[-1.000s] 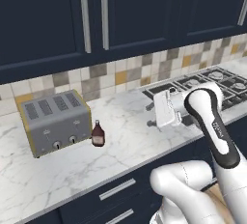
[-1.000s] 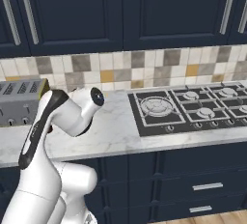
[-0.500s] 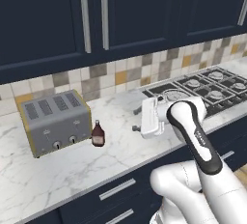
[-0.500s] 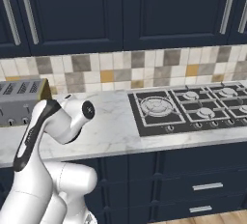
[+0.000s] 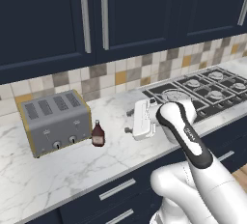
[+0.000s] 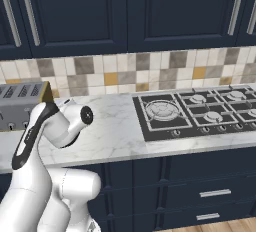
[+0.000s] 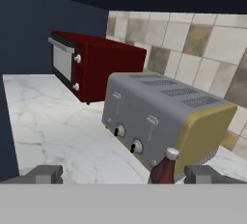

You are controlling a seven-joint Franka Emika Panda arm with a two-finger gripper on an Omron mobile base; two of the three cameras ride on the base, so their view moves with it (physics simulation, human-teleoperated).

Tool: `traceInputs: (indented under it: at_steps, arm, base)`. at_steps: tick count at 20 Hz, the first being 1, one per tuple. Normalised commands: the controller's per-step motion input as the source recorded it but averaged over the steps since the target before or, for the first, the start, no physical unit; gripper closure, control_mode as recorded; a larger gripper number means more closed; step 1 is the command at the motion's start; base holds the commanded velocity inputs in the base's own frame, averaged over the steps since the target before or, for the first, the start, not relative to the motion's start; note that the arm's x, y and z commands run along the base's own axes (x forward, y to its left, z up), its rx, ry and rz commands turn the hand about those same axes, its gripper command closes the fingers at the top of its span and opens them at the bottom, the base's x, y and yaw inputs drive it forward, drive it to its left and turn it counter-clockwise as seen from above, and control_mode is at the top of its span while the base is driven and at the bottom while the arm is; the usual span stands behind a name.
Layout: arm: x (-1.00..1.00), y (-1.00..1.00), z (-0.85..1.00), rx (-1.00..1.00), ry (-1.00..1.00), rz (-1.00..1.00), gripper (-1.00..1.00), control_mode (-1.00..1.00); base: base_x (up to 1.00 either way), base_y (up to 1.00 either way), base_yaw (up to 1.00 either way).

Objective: Place the ketchup and ketchup from the counter to the top shelf of the fridge. If the existing items in the fridge are on the top shelf, move them to other shelves.

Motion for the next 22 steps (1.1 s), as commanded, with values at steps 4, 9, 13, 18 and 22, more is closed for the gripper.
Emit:
traceInputs:
  at_steps: [4,9,13,18,22]
  arm:
    - [0.31,0.17,-0.18,-0.01,0.00,0.08,-1.00,-1.00]
    - [0.29,0.20,-0.20,-0.01,0.02,0.09,-1.00,-1.00]
    - [0.27,0.20,-0.21,0.00,0.03,0.10,-1.00,-1.00]
    - [0.31,0.04,-0.18,0.00,0.03,0.08,-1.00,-1.00]
    - [0.23,0.03,-0.15,0.00,0.05,0.04,-1.00,-1.00]
  base:
    - [0.00,0.00,0.00]
    - [0.00,0.00,0.00]
    - [0.00,0.00,0.00]
    - [0.00,0.00,0.00]
    - [0.00,0.00,0.00]
